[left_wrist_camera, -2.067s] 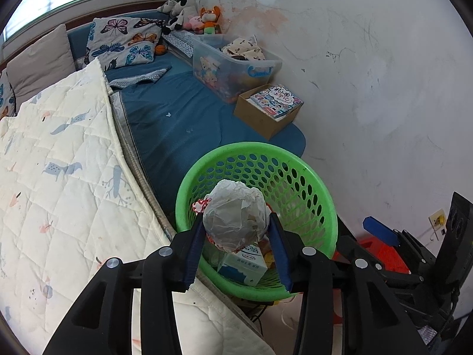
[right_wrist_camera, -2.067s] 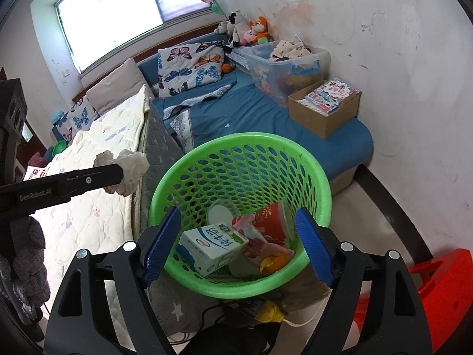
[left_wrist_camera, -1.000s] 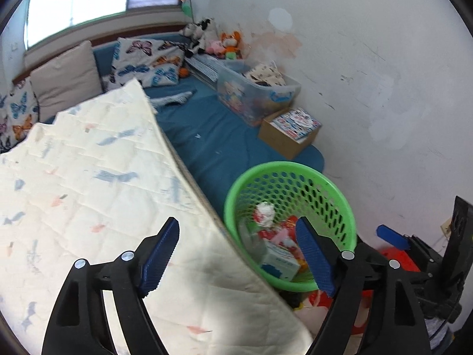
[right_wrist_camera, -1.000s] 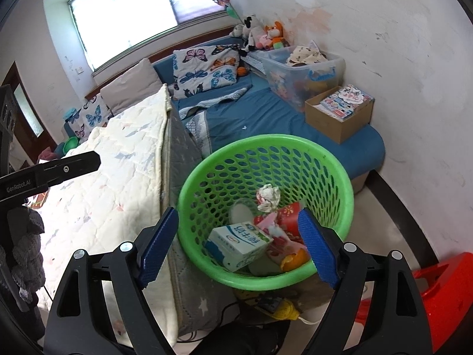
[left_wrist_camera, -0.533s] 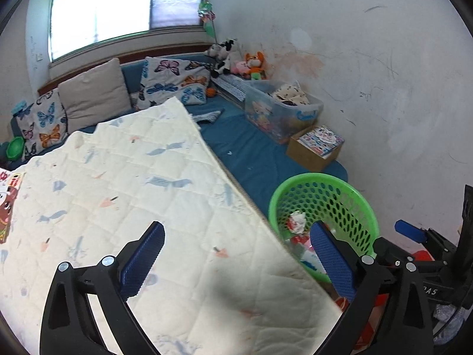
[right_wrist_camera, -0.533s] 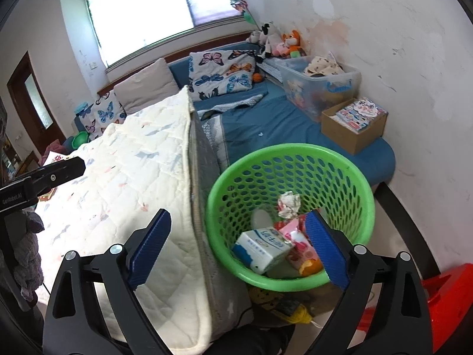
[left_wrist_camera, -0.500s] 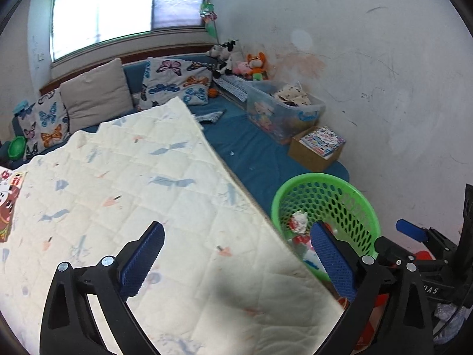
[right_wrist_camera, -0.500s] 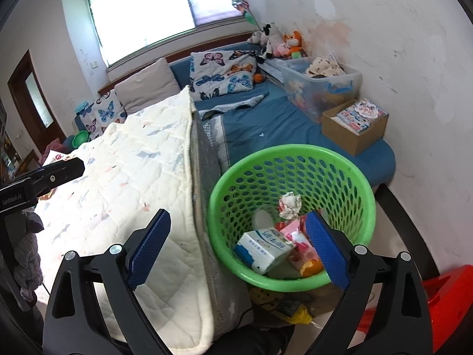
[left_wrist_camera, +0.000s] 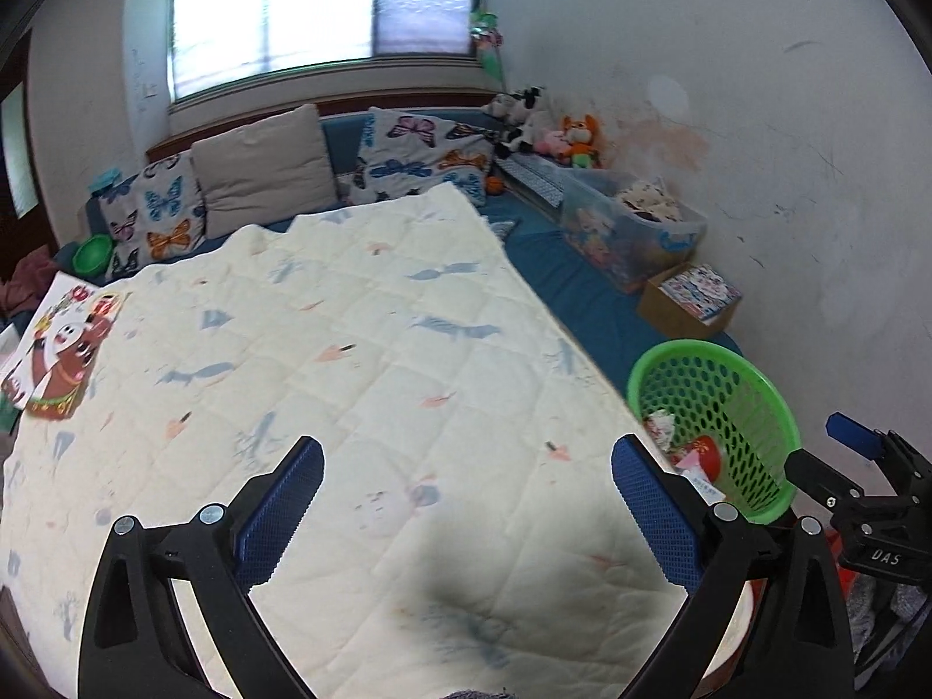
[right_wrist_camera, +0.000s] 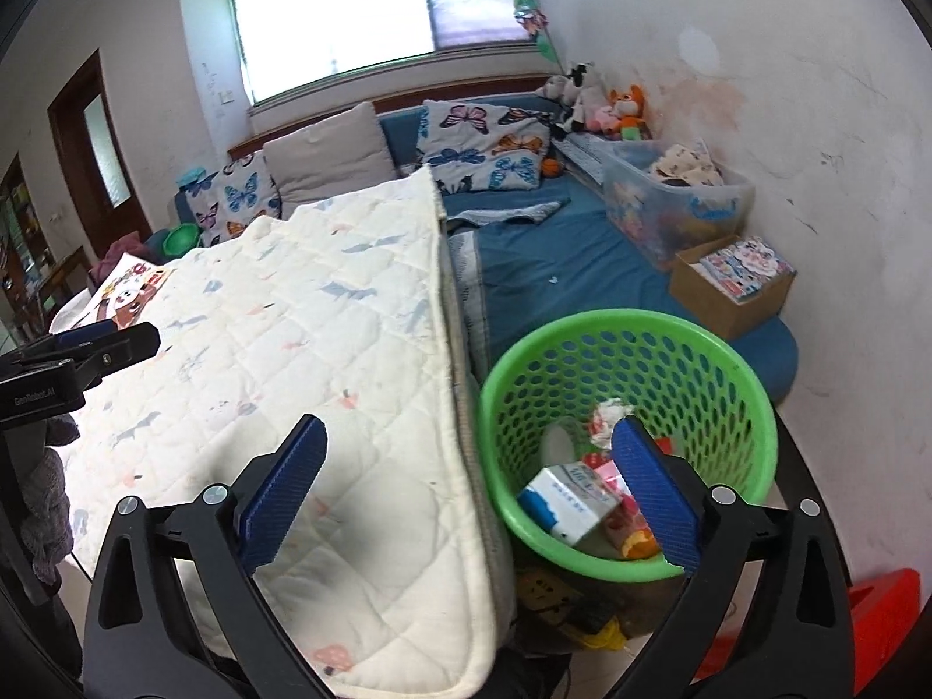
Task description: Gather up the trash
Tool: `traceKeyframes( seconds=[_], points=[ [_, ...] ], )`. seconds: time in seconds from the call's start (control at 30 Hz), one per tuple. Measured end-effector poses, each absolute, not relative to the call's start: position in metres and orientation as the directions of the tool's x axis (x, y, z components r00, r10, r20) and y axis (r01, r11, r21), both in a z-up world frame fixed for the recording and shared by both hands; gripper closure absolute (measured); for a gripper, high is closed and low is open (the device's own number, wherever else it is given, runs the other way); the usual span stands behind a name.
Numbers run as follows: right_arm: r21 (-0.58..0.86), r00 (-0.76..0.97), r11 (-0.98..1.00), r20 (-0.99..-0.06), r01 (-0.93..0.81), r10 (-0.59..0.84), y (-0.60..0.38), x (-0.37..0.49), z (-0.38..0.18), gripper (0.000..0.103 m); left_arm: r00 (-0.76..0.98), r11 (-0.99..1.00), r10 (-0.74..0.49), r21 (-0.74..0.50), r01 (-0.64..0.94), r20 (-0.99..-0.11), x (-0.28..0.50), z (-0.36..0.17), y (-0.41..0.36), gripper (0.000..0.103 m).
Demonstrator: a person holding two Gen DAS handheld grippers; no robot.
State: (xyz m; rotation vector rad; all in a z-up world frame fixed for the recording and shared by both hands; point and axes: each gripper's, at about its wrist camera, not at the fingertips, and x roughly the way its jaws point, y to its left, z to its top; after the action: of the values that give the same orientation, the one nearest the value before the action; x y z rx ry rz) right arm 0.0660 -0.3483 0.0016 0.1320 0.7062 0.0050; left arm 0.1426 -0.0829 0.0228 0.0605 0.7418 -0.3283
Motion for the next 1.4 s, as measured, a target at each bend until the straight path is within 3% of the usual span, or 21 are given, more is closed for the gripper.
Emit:
traceKeyframes(
  seconds=[0.43,1.4],
  points=[
    [0.073,0.762,0.996,-0.642,-0.047,0.083,-0.303,0.07,0.005,0.004,0.711,0.977,-0.195,-0.067,0.205,-0.675,0.127,0.016,-0.027,0.007],
    [0.105,0.765,0.984,-0.619,-0.145,0.178,-0.262,0.083,0.013,0.004,0.758,1.0,-0.008,-0.015,-0.003,-0.652,0.109,0.023,0.05,0.007]
  ],
)
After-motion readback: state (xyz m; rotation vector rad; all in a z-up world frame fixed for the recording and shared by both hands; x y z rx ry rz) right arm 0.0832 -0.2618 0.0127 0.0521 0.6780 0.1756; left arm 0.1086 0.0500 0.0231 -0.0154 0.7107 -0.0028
